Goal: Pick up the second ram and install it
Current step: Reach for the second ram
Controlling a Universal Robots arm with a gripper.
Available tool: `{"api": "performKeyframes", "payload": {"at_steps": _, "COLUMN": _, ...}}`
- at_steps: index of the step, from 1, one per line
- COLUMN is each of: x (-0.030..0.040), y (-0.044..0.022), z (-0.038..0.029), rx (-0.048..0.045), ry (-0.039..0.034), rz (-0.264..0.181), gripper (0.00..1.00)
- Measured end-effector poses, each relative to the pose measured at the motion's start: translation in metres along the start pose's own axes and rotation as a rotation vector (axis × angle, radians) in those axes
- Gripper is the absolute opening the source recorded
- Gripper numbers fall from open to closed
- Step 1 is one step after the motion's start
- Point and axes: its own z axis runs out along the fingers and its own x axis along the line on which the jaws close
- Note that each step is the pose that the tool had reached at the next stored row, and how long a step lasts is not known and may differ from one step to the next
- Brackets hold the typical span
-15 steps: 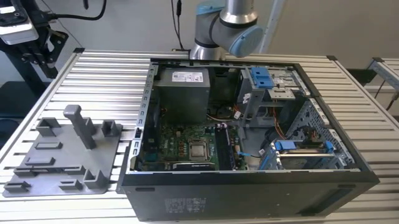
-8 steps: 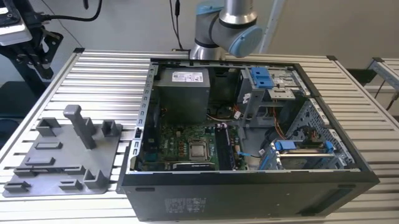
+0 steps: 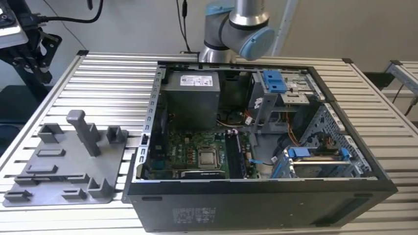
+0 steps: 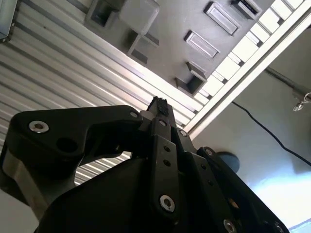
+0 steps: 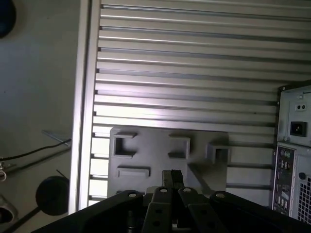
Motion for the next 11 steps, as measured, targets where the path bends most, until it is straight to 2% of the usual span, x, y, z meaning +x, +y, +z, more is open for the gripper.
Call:
{"api": "performKeyframes", "payload": {"at_steps": 6, "x": 0.0004, "y": -0.0001, "z": 0.0, "rx": 0.0, "ry": 0.0001, "rz": 0.0, "gripper": 0.11}}
{"api": "performKeyframes", "payload": {"at_steps": 11, "x": 0.0006, "y": -0.0062, "z": -0.0002, "rx": -0.0001, "ry": 0.0001, "rz": 0.0, "gripper": 0.11}}
